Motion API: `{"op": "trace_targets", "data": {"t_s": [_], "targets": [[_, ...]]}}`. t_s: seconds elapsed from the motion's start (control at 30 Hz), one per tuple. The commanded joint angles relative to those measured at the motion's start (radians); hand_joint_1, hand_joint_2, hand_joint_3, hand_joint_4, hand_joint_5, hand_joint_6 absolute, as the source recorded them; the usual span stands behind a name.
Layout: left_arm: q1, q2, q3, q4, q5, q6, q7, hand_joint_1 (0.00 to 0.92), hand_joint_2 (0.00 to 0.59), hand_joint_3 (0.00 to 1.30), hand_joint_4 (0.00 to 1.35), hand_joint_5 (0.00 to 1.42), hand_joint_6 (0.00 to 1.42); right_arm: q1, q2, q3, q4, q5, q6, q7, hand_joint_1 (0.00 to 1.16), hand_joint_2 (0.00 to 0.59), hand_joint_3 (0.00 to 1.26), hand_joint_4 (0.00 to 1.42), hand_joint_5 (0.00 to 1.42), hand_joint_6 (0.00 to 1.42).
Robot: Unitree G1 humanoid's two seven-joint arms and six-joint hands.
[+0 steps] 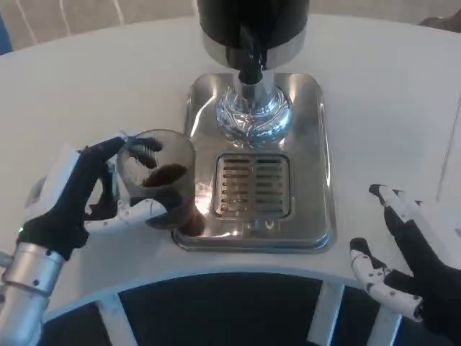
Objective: Grasp the cup under the faucet to collect the drink, then remove the cup.
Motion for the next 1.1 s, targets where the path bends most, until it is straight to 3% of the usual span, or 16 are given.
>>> {"op": "trace_targets", "data": {"t_s": [0.03, 0.3, 0.63, 1.1], "targets": [[0.031, 0.022, 0.036, -0.052, -0.057, -0.052, -0.038, 0.535, 0.063, 1.0, 1.15, 1.37, 1.07, -0.031, -0.007, -0.014, 0.009, 0.013, -0.029, 0.019, 0.24, 0.549, 0.02, 0.0, 0.0, 0.0], [0.085, 0.026, 0.075, -0.117, -0.107, -0.057, -0.105, 0.535, 0.057, 1.0, 1.16, 1.37, 1.07, -0.065, -0.02, -0.033, 0.014, 0.025, -0.054, 0.033, 0.23, 0.544, 0.02, 0.0, 0.0, 0.0], [0.153, 0.019, 0.111, -0.198, -0.145, -0.056, -0.171, 0.536, 0.054, 1.0, 1.17, 1.37, 1.07, -0.068, -0.032, -0.024, 0.017, 0.038, -0.084, 0.028, 0.22, 0.542, 0.01, 0.0, 0.0, 0.0], [0.313, 0.016, 0.161, -0.426, -0.234, -0.042, -0.283, 0.539, 0.046, 1.0, 1.16, 1.37, 1.07, -0.041, -0.048, 0.011, 0.007, 0.066, -0.143, 0.033, 0.22, 0.542, 0.01, 0.0, 0.0, 0.0]]}}
